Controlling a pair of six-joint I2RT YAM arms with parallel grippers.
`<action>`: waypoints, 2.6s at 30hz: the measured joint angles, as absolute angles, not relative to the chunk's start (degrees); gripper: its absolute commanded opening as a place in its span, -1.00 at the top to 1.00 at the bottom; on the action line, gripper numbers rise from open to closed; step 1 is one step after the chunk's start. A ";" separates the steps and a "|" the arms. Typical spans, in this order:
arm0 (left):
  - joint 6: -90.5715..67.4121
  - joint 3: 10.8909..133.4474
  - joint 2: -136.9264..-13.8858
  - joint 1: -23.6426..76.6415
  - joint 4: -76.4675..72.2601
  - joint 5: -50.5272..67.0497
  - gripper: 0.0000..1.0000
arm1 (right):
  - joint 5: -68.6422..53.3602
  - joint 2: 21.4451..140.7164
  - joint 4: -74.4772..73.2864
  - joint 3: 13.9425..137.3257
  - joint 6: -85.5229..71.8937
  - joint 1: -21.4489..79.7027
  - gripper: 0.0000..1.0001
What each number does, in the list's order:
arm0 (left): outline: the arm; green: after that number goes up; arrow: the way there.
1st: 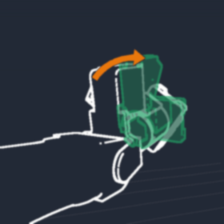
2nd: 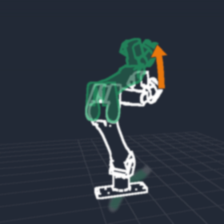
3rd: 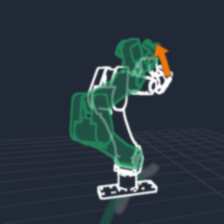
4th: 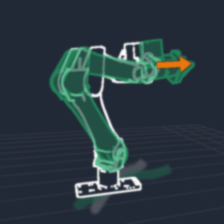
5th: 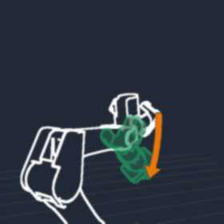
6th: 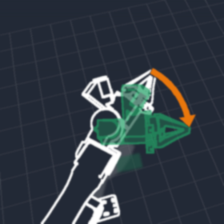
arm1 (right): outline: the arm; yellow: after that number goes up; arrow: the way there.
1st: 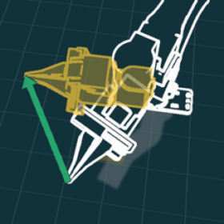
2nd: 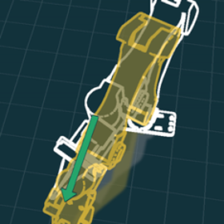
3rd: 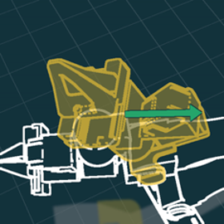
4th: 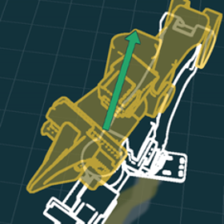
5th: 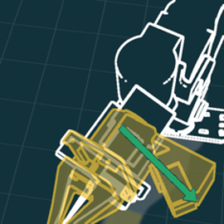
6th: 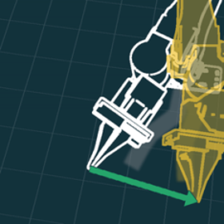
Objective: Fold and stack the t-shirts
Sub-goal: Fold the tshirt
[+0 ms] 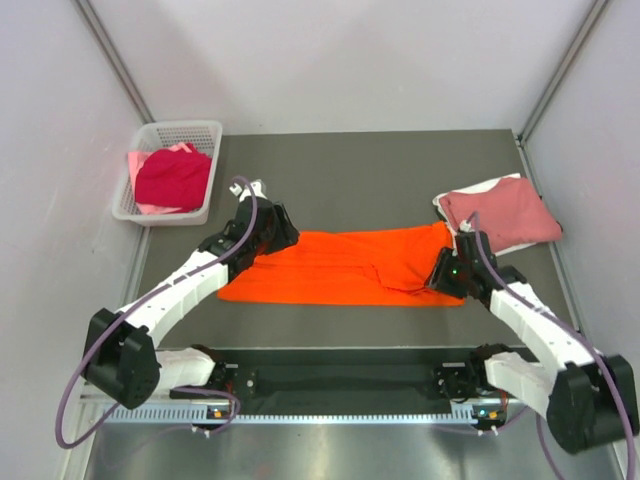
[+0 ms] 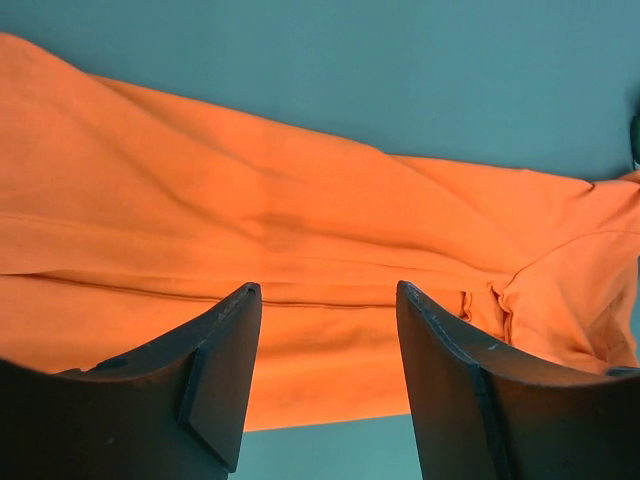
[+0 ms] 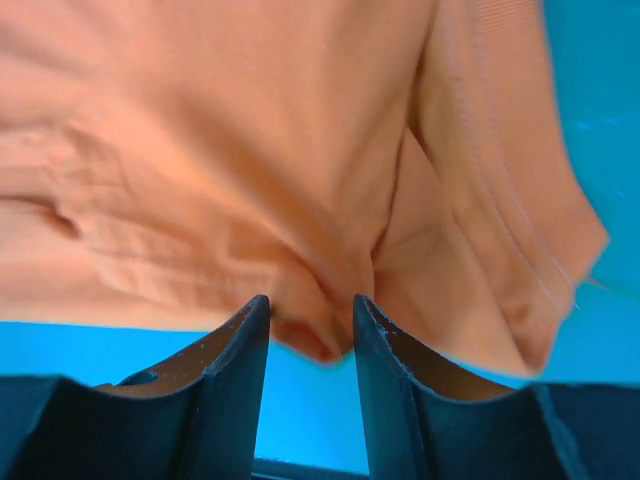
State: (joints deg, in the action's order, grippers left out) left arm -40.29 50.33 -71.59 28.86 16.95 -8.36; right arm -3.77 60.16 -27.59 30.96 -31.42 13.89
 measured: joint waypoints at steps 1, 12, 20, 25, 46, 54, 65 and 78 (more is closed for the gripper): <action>-40.25 50.26 -71.50 28.80 17.04 -8.32 -0.22 | -3.14 58.02 -28.62 30.92 -32.32 13.89 0.17; -39.88 50.24 -71.77 28.75 17.19 -6.35 -0.21 | 1.61 58.26 -31.92 36.10 -34.61 13.89 0.35; -38.98 50.24 -71.77 28.75 17.56 -6.61 -0.22 | -4.73 69.19 -26.98 38.02 -32.40 13.87 0.53; -38.79 50.24 -71.75 28.29 18.15 -6.92 -0.22 | -7.29 61.45 -27.49 32.01 -33.63 14.20 0.48; -37.93 50.24 -69.65 26.52 18.92 -7.09 -0.22 | -3.09 55.92 -33.63 33.30 -34.79 14.24 0.49; -37.58 50.13 -69.34 24.71 19.40 -7.01 -0.22 | -2.50 57.74 -31.38 25.50 -35.99 14.24 0.46; -37.36 49.28 -69.28 22.90 19.75 -5.72 -0.22 | 3.36 57.82 -31.62 25.56 -40.14 14.24 0.42; -37.15 49.06 -68.95 21.47 19.79 -4.89 -0.22 | 7.07 58.04 -33.82 26.35 -44.05 14.24 0.25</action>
